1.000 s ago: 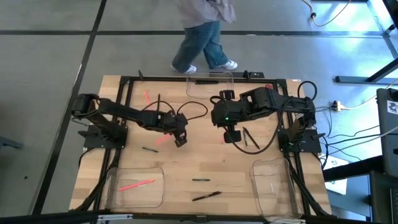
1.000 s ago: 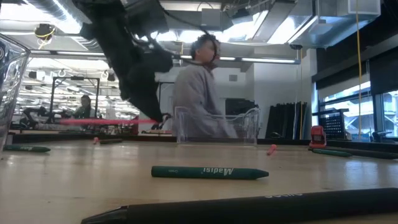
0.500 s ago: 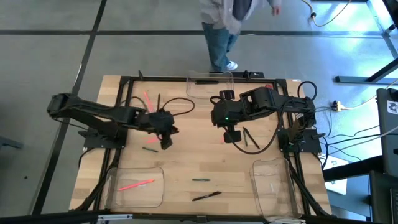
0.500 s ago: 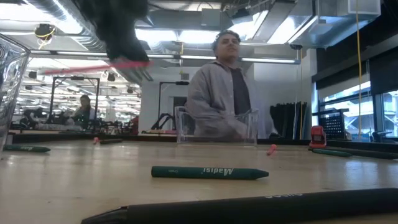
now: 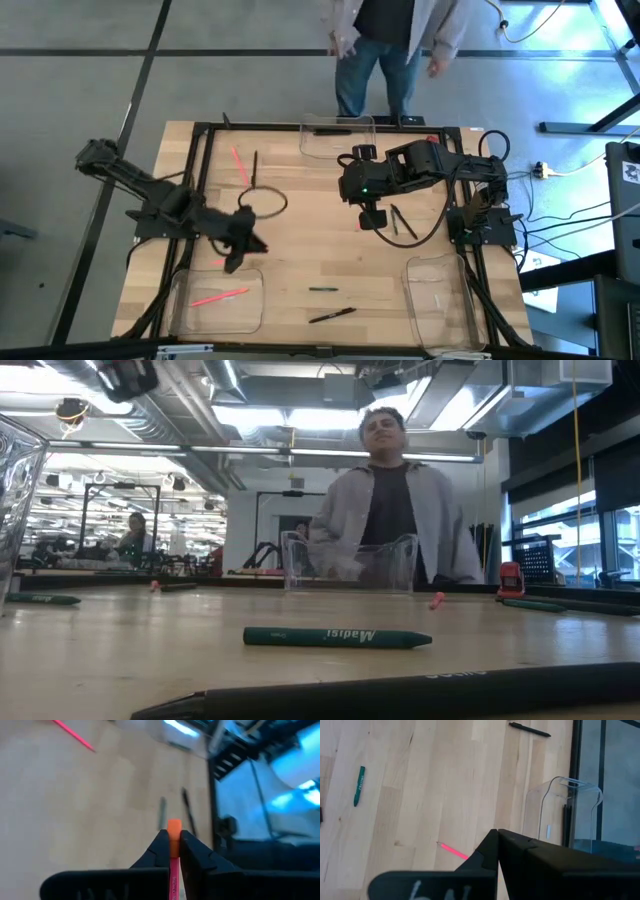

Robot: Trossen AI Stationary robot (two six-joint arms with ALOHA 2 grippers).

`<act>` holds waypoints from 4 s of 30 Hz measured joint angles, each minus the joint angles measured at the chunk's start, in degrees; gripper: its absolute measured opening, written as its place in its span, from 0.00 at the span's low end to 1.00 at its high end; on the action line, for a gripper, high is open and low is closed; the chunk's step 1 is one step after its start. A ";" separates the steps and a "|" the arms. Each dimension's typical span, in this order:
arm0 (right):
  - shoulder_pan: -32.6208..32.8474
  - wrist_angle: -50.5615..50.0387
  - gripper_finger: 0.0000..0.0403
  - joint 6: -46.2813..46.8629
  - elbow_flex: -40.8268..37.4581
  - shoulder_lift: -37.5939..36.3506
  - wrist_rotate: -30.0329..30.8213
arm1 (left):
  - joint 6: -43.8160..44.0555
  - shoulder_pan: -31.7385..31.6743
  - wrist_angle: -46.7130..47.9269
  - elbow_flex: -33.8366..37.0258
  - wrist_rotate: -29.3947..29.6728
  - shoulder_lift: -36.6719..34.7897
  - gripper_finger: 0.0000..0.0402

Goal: Sort crayons/erasers/pens/pencils in bins
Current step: Put the pink colored pencil into the bottom left transparent bin, then put the green crayon into the bottom right transparent bin

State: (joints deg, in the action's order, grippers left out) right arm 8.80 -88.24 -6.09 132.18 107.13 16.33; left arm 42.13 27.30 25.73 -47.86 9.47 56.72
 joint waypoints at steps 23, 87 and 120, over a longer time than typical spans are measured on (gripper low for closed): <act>0.00 1.41 0.02 -0.19 0.00 0.00 -0.03 | 24.60 16.37 0.02 0.00 2.18 15.61 0.02; 0.02 3.75 0.02 -5.13 0.00 0.00 -25.41 | 26.80 20.62 4.18 5.33 4.59 22.80 0.08; 0.39 0.84 0.02 -0.65 -0.02 0.00 -22.72 | 21.25 20.62 6.87 -1.42 7.07 15.65 0.27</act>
State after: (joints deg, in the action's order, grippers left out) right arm 9.19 -87.39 -6.74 132.16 107.13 -6.39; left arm 63.38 47.92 32.60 -49.28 16.54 72.38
